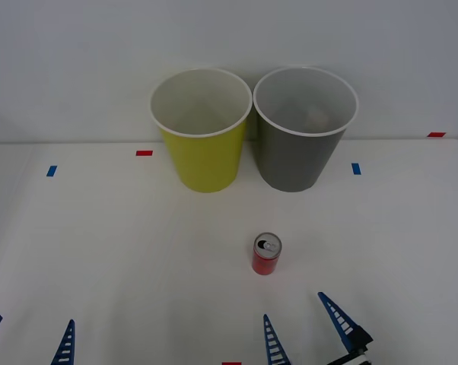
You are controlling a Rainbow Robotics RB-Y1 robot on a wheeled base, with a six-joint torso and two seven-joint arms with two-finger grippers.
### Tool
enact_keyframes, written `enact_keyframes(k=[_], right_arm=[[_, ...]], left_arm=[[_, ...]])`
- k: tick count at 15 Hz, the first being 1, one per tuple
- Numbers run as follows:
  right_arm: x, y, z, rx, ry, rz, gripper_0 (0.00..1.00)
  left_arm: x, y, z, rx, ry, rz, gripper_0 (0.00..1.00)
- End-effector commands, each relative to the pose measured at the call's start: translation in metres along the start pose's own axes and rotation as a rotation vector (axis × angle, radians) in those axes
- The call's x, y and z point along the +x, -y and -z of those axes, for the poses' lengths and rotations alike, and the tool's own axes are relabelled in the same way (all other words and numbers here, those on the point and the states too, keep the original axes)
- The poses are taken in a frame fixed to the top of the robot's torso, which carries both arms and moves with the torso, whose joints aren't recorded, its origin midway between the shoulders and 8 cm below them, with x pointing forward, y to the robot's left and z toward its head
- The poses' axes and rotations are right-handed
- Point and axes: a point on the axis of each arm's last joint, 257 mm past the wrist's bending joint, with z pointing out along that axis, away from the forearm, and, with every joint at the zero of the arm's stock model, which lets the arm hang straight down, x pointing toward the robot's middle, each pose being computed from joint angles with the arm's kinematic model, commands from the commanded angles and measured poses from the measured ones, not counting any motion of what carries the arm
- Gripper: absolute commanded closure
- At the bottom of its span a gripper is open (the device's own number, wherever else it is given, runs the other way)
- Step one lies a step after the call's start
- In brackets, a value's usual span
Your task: Put cans in the gray bin and PET bottles in the light green bin.
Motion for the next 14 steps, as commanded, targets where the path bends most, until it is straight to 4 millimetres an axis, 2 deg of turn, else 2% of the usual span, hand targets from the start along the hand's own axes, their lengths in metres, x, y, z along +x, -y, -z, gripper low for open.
enact_keyframes(k=[1, 3, 7, 14], right_arm=[[0.007, 0.005, -0.018, 0.022, 0.012, 0.022, 0.00], [0.012, 0.005, -0.031, 0.030, -0.002, 0.025, 0.00], [0.009, 0.001, -0.064, 0.040, -0.006, 0.066, 0.00], [0.008, 0.000, -0.086, 0.045, -0.017, 0.068, 0.00]], left_arm=[[0.000, 0.000, 0.000, 0.000, 0.000, 0.000, 0.00], [0.000, 0.000, 0.000, 0.000, 0.000, 0.000, 0.00], [0.000, 0.000, 0.000, 0.000, 0.000, 0.000, 0.00], [0.000, 0.000, 0.000, 0.000, 0.000, 0.000, 0.00]])
